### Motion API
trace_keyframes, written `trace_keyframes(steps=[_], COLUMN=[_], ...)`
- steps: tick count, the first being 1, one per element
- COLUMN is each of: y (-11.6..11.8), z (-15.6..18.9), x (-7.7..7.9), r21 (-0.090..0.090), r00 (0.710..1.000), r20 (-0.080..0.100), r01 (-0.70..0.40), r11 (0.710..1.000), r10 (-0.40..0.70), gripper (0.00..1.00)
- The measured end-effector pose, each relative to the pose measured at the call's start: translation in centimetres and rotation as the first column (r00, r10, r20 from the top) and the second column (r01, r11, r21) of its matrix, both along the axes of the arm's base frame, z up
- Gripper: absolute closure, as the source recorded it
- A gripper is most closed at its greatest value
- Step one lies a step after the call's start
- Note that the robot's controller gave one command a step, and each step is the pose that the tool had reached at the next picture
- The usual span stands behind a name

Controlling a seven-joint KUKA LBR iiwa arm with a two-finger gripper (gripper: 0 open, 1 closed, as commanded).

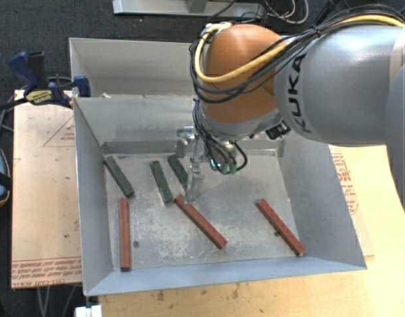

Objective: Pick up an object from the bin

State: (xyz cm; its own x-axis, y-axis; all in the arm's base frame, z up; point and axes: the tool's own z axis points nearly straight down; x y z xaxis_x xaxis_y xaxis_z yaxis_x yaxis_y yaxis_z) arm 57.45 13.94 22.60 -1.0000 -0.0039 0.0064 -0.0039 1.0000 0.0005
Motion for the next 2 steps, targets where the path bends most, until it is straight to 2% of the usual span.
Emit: trace_keyframes(steps=[1, 2], y=[-0.1, -1.6], z=[0.4, -4.4], x=[0.2, -0.6], r21=[0.001, 0.002], r00=[1.000, 0.994], r20=[0.007, 0.010], r01=[0.003, 0.104], r11=[1.000, 0.995], r10=[-0.003, -0.104], gripper=[0.00, 0.00])
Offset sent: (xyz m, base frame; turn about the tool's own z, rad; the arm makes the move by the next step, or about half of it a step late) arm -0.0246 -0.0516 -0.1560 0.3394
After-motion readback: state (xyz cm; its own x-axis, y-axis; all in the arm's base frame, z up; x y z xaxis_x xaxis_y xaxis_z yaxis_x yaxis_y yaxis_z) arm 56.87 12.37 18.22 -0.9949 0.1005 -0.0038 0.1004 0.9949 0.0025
